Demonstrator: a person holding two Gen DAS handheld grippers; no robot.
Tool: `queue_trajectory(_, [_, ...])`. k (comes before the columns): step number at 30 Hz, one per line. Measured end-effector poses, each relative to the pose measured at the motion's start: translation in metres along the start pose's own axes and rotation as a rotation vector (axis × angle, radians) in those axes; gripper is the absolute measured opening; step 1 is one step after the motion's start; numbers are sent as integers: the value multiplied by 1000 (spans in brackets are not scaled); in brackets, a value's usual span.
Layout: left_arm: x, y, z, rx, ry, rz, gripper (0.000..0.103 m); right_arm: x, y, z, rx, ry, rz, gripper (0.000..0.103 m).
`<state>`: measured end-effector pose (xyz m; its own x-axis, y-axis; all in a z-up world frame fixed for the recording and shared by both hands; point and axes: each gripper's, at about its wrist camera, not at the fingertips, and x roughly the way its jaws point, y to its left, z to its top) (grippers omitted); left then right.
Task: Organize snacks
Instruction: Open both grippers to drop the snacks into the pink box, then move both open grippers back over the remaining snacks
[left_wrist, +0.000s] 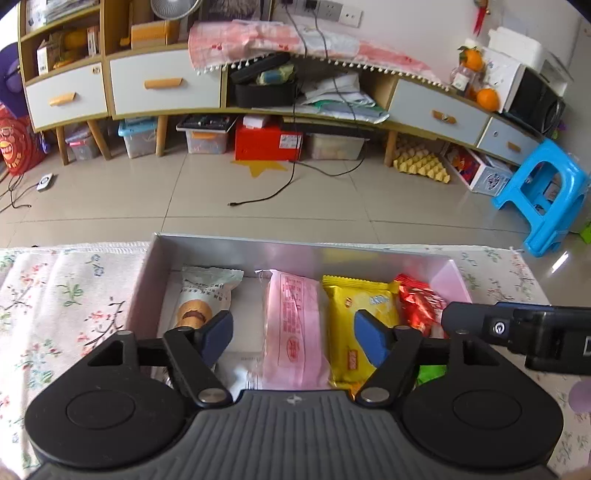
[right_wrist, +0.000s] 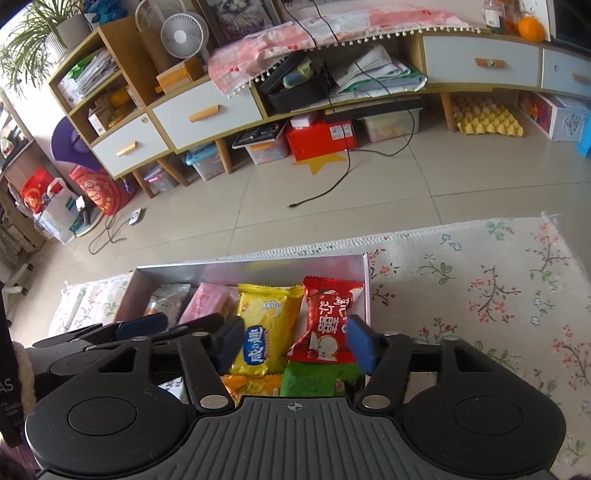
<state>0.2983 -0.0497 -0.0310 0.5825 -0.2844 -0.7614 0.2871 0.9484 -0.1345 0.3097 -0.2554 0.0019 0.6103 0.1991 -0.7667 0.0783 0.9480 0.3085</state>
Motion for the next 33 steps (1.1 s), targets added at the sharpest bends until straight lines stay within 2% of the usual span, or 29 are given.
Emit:
queue_trajectory(3, [-17,-1,-4,4,-14,-6,82,-17,5,-4,-12,-8,-8,72])
queue_trajectory(7, [-38,0,-14,7,-17,-4,87,-41,11,-17,-27,-18,-22,81])
queue_trajectory(18, [-92,2,-45,-22,-22,22,101,-100,34,-58,-75,-34,-30,85])
queue_trajectory(25, [-116,7,-68,-37,-18,30,102,-124,45,-87,-94,-34,-20,86])
queue_trajectory(33, [-129,16,-98,-59,-8,30,102,-127,46,-120,-97,-22,-9,86])
